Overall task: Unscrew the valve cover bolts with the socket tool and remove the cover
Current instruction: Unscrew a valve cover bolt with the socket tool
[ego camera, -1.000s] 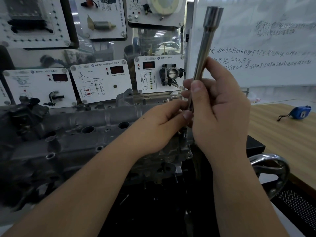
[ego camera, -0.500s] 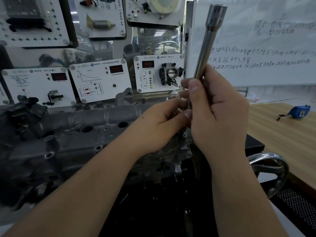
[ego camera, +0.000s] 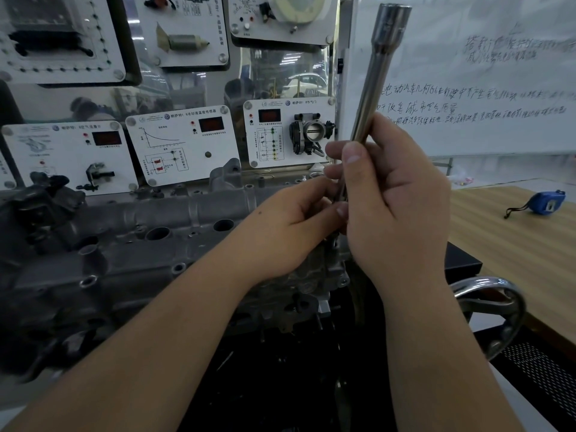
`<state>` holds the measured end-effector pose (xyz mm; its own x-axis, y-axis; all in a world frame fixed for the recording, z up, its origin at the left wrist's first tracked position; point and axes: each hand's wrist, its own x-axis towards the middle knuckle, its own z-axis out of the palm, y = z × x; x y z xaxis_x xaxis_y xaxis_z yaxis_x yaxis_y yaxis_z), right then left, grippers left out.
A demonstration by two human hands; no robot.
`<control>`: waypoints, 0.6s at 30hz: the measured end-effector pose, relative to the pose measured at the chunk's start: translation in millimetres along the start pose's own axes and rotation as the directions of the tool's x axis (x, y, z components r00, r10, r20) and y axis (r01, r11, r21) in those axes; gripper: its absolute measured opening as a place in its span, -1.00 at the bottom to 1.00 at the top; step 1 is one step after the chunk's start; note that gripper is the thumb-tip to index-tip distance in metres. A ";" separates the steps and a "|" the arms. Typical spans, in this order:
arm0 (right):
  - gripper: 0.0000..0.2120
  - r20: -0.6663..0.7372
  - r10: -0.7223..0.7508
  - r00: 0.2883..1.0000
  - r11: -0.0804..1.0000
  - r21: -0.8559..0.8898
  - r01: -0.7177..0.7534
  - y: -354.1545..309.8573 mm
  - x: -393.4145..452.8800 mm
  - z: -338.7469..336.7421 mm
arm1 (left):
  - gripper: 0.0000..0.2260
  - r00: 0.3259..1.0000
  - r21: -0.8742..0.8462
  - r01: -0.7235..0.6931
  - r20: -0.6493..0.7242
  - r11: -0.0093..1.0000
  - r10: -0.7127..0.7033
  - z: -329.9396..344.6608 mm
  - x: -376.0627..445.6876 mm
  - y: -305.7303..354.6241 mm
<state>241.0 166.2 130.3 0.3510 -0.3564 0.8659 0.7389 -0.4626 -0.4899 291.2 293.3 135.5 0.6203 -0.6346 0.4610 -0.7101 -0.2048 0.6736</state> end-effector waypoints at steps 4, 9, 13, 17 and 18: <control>-0.69 0.005 -0.012 1.000 1.000 0.020 0.012 0.1 0.1 0.9 | -0.80 1.000 0.002 0.005 -0.002 1.000 -0.005 -0.2 0.3 -0.3; -0.69 0.006 -0.017 1.000 1.000 0.026 0.017 0.8 -0.5 1.0 | -0.80 1.000 0.010 0.002 -0.002 1.000 -0.001 -0.2 0.5 0.0; -0.69 0.006 -0.023 1.000 0.999 0.025 0.023 0.0 -0.2 1.0 | -0.81 1.000 0.009 0.004 -0.009 1.000 -0.004 0.1 0.3 -0.2; -0.71 0.009 -0.024 1.000 0.999 0.025 0.023 -0.9 -0.7 1.3 | -0.80 1.000 0.006 0.001 -0.003 1.000 -0.001 0.2 0.4 -0.5; -0.72 0.012 -0.023 1.000 0.999 0.029 0.023 -1.3 -0.6 1.4 | -0.80 1.000 0.004 0.001 0.000 1.000 -0.001 0.2 0.6 -0.6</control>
<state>240.7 168.1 130.5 0.3406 -0.3364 0.8780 0.7629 -0.4468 -0.4672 291.9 292.9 135.3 0.6213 -0.6341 0.4604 -0.7107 -0.2087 0.6718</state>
